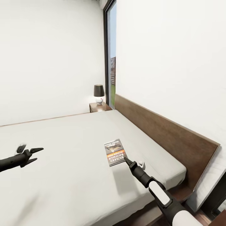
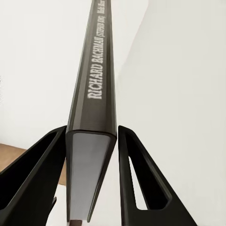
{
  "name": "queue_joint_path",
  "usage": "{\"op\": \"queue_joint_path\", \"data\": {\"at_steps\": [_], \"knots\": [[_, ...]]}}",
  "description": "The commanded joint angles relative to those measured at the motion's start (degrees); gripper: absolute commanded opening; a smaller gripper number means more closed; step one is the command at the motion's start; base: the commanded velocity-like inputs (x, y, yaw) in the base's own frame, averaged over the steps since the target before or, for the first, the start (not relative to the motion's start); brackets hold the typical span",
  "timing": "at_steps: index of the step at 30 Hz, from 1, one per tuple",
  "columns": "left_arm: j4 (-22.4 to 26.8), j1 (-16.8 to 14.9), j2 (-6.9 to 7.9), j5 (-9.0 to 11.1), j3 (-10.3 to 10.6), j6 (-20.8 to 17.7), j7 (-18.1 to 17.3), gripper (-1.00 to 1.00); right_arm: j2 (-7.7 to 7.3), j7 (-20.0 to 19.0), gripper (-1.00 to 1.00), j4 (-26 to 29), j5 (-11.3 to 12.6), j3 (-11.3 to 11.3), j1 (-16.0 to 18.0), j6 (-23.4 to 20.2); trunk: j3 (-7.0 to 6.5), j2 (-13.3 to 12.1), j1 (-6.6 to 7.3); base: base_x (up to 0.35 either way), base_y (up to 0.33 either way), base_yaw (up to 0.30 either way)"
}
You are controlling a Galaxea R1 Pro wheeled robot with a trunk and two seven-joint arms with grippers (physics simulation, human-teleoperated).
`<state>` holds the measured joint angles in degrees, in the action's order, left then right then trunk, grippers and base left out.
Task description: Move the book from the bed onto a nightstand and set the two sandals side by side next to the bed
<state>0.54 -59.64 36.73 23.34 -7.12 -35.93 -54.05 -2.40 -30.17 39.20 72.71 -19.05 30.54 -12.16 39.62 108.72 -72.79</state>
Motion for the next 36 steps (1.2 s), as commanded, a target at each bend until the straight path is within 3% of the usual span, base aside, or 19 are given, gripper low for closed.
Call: {"op": "queue_joint_path", "data": {"at_steps": [1, 15, 36], "knots": [[0.0, 0.0, 0.01, -0.3, -0.4, -0.4, -0.1, 1.0, -0.06, -0.1, -1.0, 0.0, 0.6, -0.2, 0.0, -0.2, -0.03, 0.0, 0.01, 0.0, 0.0, 0.0], [0.0, 0.0, 0.01, -0.3, -0.4, -0.4, -0.1, 1.0, -0.06, -0.1, -1.0, 0.0, 0.6, -0.2, 0.0, -0.2, -1.07, 0.0, 0.01, 0.0, 0.0, 0.0], [0.0, 0.0, 0.01, -0.3, -0.4, -0.4, -0.1, 1.0, -0.06, -0.1, -1.0, 0.0, 0.5, -0.2, 0.0, -0.2, -1.17, 0.0, 0.01, 0.0, 0.0, 0.0]]}}
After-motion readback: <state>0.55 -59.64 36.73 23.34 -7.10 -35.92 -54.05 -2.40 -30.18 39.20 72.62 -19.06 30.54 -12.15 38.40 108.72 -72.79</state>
